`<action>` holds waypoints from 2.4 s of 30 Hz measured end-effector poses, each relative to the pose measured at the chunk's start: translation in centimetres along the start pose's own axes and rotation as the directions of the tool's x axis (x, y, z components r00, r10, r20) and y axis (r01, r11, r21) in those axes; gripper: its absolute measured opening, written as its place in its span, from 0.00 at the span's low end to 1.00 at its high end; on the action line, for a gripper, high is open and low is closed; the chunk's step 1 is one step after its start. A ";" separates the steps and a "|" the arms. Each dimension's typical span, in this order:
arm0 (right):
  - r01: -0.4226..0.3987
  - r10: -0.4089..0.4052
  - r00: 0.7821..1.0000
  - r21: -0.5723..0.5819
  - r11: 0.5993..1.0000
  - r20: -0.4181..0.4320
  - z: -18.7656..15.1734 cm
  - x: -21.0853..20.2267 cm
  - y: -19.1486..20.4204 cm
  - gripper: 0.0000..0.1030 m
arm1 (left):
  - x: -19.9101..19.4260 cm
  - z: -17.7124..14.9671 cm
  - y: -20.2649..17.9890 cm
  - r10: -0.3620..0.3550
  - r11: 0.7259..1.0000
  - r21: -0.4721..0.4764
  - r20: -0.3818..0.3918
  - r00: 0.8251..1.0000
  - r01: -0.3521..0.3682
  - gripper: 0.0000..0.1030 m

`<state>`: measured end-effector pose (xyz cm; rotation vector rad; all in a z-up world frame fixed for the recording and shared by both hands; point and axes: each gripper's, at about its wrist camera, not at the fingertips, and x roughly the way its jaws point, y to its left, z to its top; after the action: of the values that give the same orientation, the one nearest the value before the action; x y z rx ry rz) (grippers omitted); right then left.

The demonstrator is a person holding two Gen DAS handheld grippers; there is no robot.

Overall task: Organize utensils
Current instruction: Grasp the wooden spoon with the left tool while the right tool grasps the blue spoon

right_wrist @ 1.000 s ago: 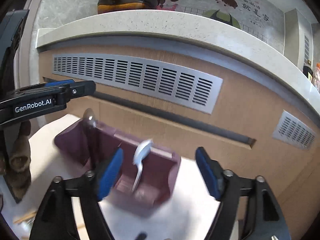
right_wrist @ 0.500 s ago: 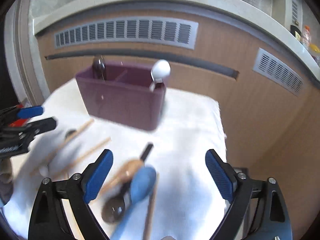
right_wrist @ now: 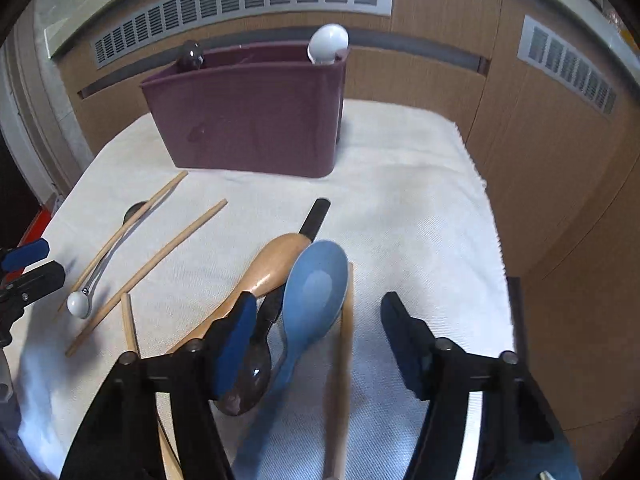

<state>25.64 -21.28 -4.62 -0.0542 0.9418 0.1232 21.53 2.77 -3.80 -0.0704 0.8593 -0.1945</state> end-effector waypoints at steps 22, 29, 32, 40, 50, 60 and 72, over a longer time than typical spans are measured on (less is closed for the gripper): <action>-0.015 0.017 1.000 -0.068 0.998 0.020 -0.4 -1.8 -0.2 0.33 | 0.9 -0.8 -3.2 -0.154 0.981 0.111 -0.082 0.985 0.162 0.55; -0.020 0.022 0.998 -0.049 0.999 0.051 -1.6 -3.5 -1.4 0.33 | 2.3 1.0 -5.0 -0.220 0.963 0.121 -0.168 0.961 0.241 0.41; -0.024 0.027 0.997 -0.039 0.999 0.069 -2.0 -4.1 -1.9 0.33 | 2.9 2.1 -7.9 -0.246 0.941 0.193 -0.178 0.953 0.279 0.41; -0.042 0.043 0.994 -0.017 0.999 0.101 -2.8 -5.2 -3.1 0.33 | 9.5 5.8 -14.3 -0.191 0.911 0.298 -0.308 0.932 0.285 0.41; -0.065 0.064 0.994 0.006 0.998 0.093 -3.2 -4.5 -3.4 0.33 | 13.1 7.0 -16.6 -0.101 0.927 0.308 -0.343 0.934 0.213 0.41; -0.067 0.066 0.992 0.005 0.998 0.105 -3.1 -5.1 -3.0 0.33 | 9.6 6.0 -14.0 -0.184 0.935 0.259 -0.229 0.956 0.242 0.30; -0.074 0.081 0.982 -0.045 0.996 0.169 -2.1 -7.8 -0.5 0.33 | -1.3 3.6 -7.5 -0.216 0.966 0.158 0.048 0.975 0.206 0.30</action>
<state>19.51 -22.66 0.42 -0.0423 0.7705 0.2148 22.34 -4.39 0.53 -0.0254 0.7692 -0.4547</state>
